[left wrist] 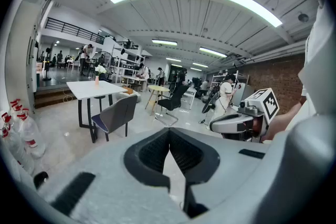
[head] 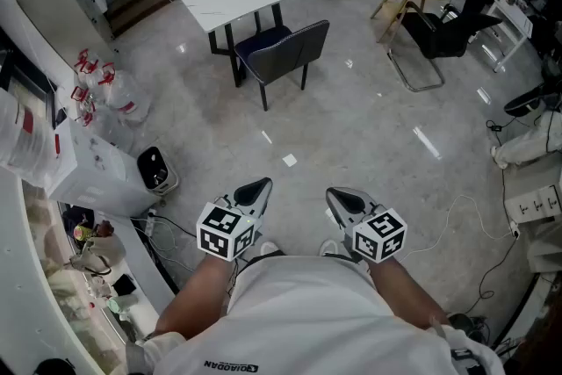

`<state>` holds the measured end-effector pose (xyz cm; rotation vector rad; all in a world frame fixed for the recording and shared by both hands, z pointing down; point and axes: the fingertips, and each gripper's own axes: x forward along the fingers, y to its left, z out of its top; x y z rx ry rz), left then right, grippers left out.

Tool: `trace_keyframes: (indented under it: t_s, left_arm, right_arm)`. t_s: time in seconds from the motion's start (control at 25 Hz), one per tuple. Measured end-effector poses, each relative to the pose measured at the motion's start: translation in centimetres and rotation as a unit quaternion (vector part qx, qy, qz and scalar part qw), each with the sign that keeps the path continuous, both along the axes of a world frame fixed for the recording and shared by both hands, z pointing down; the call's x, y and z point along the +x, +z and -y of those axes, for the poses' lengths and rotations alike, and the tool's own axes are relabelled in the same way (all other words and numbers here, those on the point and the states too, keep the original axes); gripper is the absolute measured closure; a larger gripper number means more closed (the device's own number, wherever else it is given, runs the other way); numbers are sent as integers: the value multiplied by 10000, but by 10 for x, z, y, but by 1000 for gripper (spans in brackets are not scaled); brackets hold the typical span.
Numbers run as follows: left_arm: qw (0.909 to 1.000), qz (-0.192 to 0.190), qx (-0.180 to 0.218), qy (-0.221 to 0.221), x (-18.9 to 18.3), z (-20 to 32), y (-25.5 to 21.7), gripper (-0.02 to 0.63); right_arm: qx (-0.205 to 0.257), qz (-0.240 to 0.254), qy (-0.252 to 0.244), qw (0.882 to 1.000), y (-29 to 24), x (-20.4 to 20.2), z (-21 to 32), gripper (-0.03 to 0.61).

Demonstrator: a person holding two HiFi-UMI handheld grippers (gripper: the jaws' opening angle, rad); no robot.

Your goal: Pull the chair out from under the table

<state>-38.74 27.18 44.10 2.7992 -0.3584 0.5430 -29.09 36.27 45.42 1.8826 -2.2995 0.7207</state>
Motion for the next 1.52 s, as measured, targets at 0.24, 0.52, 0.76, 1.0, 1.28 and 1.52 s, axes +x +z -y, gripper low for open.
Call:
trace_keyframes:
  t_s: [0.24, 0.52, 0.76, 1.0, 1.28, 1.52]
  left_arm:
    - [10000, -3, -7, 15, -4, 1, 2, 606]
    - [10000, -2, 8, 39, -9, 8, 3, 606]
    - [9999, 17, 49, 114, -22, 20, 2, 606]
    - [9997, 51, -2, 247, -43, 35, 14, 606]
    - [9992, 105, -143, 357, -46, 44, 27, 606]
    - [9990, 126, -186, 394, -26, 63, 32, 606]
  right_arm:
    - [1, -33, -22, 10000, 0, -5, 2, 575]
    - [41, 50, -141, 9999, -1, -17, 8, 574]
    - [9, 77, -82, 9999, 1, -31, 23, 572]
    - [-49, 31, 203, 9998, 10, -47, 37, 572]
    - [-259, 107, 382, 9989, 21, -48, 41, 572]
    - [-285, 173, 435, 9985, 26, -30, 61, 572]
